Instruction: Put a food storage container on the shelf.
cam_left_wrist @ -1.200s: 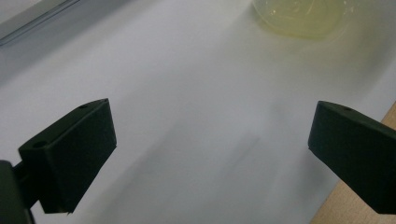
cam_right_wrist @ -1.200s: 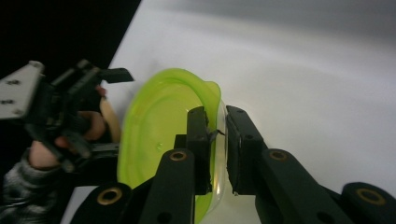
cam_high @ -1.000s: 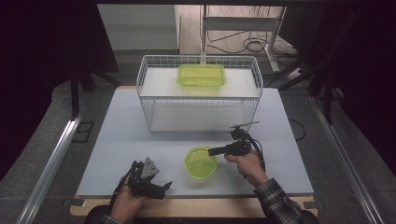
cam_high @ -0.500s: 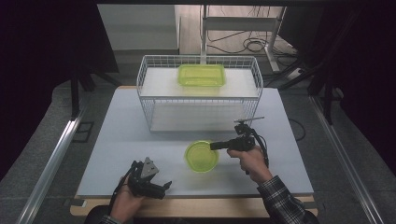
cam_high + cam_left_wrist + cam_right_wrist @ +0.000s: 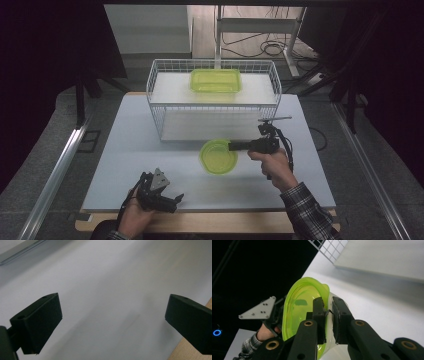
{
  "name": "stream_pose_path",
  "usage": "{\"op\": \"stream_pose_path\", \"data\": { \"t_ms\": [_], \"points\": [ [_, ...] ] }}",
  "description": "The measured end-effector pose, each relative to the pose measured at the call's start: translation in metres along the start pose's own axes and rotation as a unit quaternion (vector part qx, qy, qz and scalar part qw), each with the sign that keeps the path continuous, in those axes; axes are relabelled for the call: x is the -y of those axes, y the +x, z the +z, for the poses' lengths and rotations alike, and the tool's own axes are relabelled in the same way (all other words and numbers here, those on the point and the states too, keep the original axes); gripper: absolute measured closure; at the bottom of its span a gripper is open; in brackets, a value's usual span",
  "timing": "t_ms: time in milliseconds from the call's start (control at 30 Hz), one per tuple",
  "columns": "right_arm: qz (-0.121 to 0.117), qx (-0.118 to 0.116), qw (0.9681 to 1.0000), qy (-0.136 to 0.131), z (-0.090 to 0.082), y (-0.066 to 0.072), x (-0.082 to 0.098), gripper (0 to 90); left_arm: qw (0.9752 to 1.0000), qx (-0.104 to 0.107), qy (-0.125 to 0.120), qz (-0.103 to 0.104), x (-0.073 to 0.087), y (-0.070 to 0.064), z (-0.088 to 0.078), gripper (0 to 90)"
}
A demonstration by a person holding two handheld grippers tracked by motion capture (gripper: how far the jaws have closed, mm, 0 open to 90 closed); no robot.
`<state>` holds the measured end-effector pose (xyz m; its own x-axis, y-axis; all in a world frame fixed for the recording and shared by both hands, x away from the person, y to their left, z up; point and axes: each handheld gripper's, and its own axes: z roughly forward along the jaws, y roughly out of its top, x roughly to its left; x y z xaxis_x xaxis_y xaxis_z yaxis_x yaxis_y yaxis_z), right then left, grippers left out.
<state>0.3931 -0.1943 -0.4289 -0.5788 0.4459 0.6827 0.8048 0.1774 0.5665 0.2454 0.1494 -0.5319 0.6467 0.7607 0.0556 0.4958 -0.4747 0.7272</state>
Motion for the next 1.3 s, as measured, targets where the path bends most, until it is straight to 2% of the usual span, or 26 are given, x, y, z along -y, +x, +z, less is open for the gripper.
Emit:
{"op": "stream_pose_path", "data": {
  "t_ms": [233, 600, 1067, 1300],
  "points": [
    [-0.008, -0.003, 0.9998, -0.019, -0.012, 0.009, -0.013, 81.6, 1.0, 0.0, -0.002, -0.002, 0.0, 0.001, -0.001, 0.6],
    [-0.023, -0.007, 0.9986, -0.046, -0.034, 0.033, -0.042, 81.5, 0.9997, 0.001, -0.017, -0.015, 0.0, 0.003, -0.003, 0.2],
    [-0.027, 0.001, 0.9966, -0.078, -0.055, 0.053, -0.076, 81.5, 0.9997, 0.004, -0.017, -0.018, 0.0, 0.004, -0.003, 0.2],
    [-0.035, 0.006, 0.9953, -0.09, -0.06, 0.065, -0.095, 81.5, 0.9996, 0.006, -0.018, -0.02, 0.0, 0.004, -0.003, 0.2]
  ]
}}
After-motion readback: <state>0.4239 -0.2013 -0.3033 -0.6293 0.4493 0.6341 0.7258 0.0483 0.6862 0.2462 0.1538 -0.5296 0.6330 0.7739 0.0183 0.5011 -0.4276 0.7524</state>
